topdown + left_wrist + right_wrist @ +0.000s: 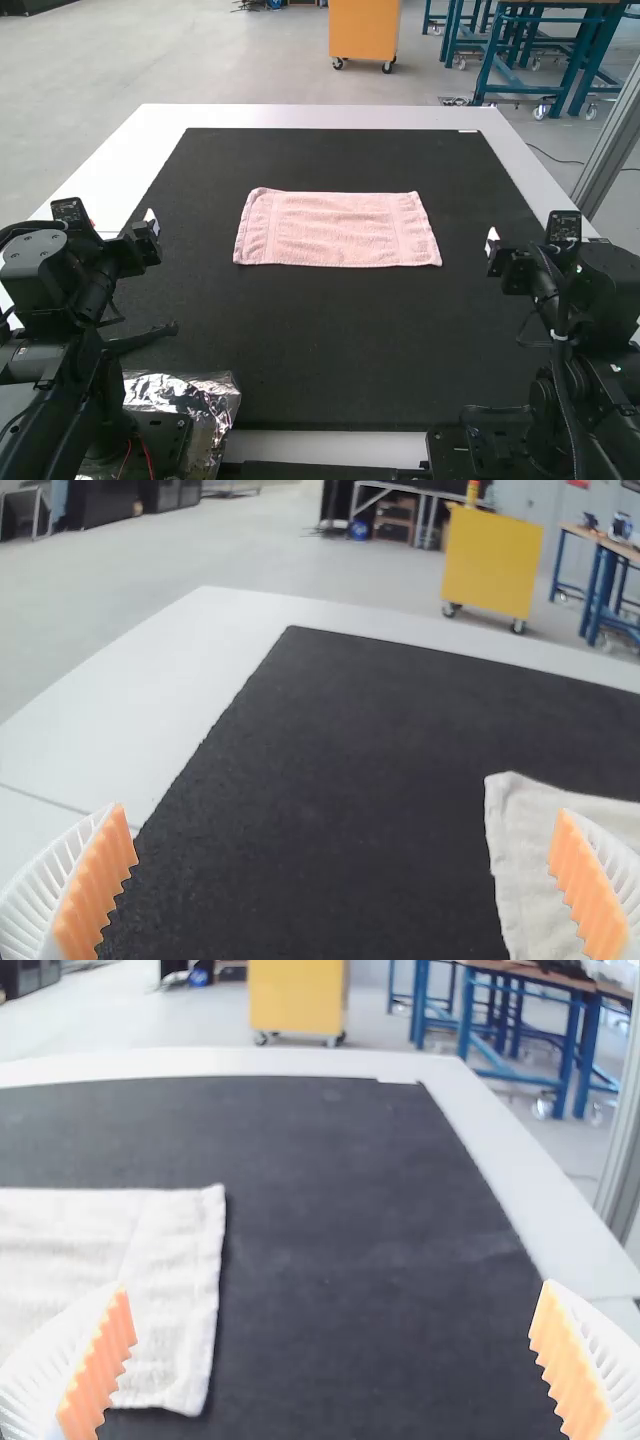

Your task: Fold the towel.

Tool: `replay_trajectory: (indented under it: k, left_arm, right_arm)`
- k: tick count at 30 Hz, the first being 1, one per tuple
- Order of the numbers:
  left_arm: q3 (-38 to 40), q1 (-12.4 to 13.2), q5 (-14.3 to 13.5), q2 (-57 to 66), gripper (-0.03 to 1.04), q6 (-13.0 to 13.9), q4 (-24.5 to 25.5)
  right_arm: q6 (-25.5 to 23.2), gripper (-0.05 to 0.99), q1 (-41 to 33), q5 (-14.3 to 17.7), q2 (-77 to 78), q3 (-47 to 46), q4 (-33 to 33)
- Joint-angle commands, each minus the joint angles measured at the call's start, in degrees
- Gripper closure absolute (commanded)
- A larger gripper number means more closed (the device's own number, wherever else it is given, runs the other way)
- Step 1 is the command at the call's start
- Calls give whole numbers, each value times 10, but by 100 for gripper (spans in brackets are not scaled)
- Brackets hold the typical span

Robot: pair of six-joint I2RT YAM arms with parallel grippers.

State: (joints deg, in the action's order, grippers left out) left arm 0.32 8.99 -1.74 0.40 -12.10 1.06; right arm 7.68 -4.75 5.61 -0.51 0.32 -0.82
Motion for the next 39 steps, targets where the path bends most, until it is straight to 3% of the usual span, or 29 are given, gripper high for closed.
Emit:
replay_trajectory:
  k: [1,4,6,7,8,11,12,14,16,19,21,23,26,28,31,33,35,37,39]
  left_arm:
    - [-3,2,-5,-4,4,-6,-4]
    - [-3,1,-5,-4,4,-6,-15]
    - [-3,3,-5,-4,4,-1,-52]
    - [-3,3,-5,-4,4,16,-81]
    - [-3,3,-5,-4,4,46,-111]
    - [-3,2,-5,-4,6,185,-185]
    - [-3,2,-5,-3,6,205,-193]
    - [-3,3,-19,-4,6,204,-207]
    - [-3,1,-58,-4,5,208,-200]
    - [-3,0,-58,-3,6,237,-217]
    - [-1,1,-61,-3,6,259,-239]
    - [12,2,-68,-3,6,260,-251]
    - [74,-2,-63,13,6,259,-225]
    - [120,-8,-62,57,6,251,-221]
    - [210,-27,-42,170,6,188,-188]
    - [272,-42,-34,269,6,156,-142]
    - [329,-57,-32,374,9,107,-76]
    - [376,-71,-27,463,9,81,-9]
    - [411,-87,-12,532,6,76,33]
  right_arm:
    - [-5,2,4,6,4,-4,-2]
    - [-5,2,3,6,4,-4,-7]
    - [-4,2,4,8,5,-4,-49]
    - [-3,2,4,12,4,-4,-78]
    - [0,2,4,20,5,-4,-106]
    - [59,3,5,42,4,-4,-176]
    - [98,2,4,42,4,-3,-188]
    - [149,2,4,43,4,-3,-190]
    - [211,3,4,39,4,-3,-190]
    - [285,3,4,-14,4,-3,-193]
    - [269,3,6,-31,5,1,-226]
    - [233,3,8,-43,2,31,-221]
    - [202,3,7,-45,-29,94,-207]
    - [148,3,8,-43,-82,145,-206]
    - [66,3,10,-42,-190,232,-166]
    - [23,2,10,-43,-260,283,-131]
    - [-7,3,9,-44,-323,315,-106]
    - [-32,3,10,-47,-381,333,-84]
    - [-42,3,8,-57,-438,342,-58]
